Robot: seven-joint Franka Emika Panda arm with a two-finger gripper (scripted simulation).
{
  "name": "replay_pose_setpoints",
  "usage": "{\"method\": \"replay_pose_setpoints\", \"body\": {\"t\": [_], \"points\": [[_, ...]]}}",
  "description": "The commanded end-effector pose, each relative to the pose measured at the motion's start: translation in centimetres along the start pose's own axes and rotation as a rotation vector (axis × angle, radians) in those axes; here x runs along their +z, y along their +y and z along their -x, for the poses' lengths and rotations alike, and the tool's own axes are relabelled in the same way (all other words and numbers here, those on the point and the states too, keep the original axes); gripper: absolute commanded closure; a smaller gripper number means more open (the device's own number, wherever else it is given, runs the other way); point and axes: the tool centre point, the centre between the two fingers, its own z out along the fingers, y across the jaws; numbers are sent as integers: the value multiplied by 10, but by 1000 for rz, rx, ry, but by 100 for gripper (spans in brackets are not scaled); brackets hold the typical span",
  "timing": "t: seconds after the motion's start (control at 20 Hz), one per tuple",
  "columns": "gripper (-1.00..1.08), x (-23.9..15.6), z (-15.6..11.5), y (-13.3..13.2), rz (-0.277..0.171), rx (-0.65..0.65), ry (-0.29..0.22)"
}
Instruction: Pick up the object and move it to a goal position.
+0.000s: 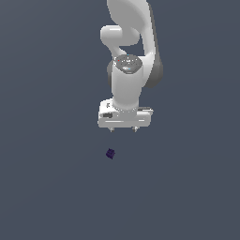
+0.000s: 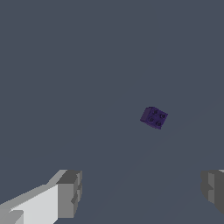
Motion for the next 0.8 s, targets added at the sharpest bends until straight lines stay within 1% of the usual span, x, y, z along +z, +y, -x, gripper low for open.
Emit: {"method": "replay_pose_setpoints", "body": {"t": [0.0, 0.15, 0.4, 0.55, 0.75], "points": [[-92, 0, 0, 0, 0, 0, 0], [-92, -3, -2, -6, -6, -11, 7], [-92, -14, -8, -27, -23, -58, 31], [-92, -15, -8, -29, -23, -64, 33], [-92, -10, -9, -24, -23, -41, 29]]}}
